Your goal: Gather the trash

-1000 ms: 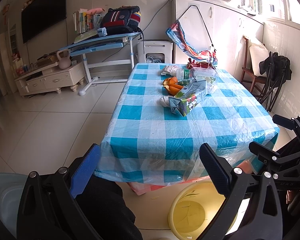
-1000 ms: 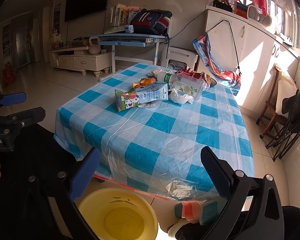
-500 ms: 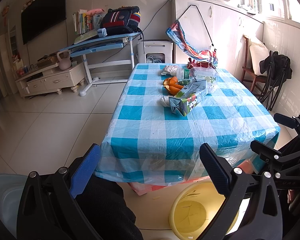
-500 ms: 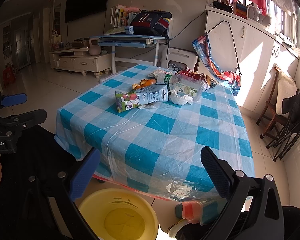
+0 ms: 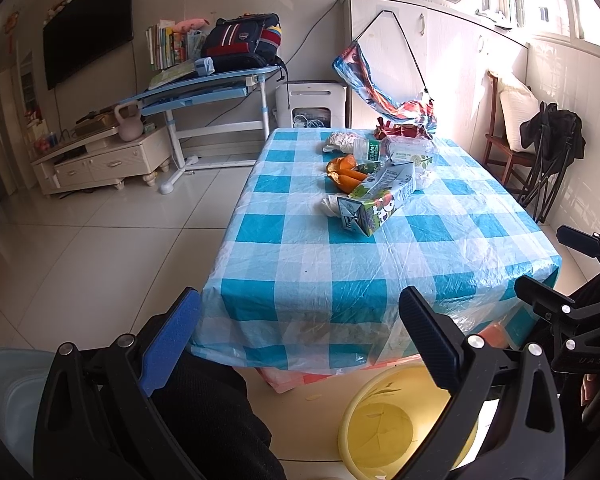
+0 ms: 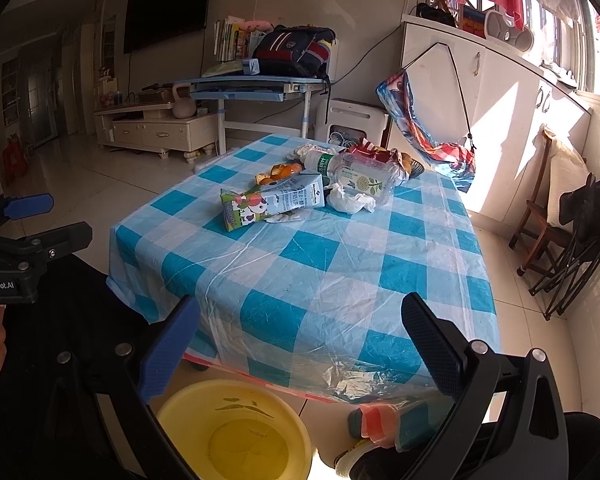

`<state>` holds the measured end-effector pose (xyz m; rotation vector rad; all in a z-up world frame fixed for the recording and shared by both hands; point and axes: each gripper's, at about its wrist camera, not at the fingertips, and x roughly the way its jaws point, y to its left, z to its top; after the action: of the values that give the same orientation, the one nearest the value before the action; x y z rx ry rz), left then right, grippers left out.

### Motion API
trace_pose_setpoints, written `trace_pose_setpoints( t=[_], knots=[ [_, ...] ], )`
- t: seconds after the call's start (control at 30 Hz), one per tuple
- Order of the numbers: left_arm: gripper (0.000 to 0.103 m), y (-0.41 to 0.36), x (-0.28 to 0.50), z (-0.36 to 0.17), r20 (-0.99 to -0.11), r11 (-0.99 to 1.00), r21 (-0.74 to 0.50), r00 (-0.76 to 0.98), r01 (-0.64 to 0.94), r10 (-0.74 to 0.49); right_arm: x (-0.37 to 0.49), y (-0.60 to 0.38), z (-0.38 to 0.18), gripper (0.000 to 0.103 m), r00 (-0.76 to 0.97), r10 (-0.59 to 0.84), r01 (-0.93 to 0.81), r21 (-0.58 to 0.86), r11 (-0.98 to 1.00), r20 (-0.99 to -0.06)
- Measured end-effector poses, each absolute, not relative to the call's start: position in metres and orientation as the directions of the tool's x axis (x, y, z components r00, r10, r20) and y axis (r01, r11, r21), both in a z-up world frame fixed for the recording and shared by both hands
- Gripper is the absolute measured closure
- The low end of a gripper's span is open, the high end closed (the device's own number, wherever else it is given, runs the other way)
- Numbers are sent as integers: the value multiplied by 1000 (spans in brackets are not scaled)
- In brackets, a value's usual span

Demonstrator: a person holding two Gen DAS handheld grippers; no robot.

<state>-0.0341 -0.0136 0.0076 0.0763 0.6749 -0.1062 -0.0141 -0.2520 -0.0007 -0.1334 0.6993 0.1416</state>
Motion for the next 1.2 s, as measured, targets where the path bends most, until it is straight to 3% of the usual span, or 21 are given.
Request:
trace_pose_setpoints(
  t=[0.9, 1.2],
  knots=[
    [7, -20, -26, 11, -639, 988, 18, 762, 152, -105, -31, -283, -2, 6, 800, 113, -140, 0, 990, -590],
    [7, -42, 11, 19, -649, 976, 54, 750, 213, -128, 10, -298, 17, 6, 798, 136, -168, 0, 986, -587]
  ],
)
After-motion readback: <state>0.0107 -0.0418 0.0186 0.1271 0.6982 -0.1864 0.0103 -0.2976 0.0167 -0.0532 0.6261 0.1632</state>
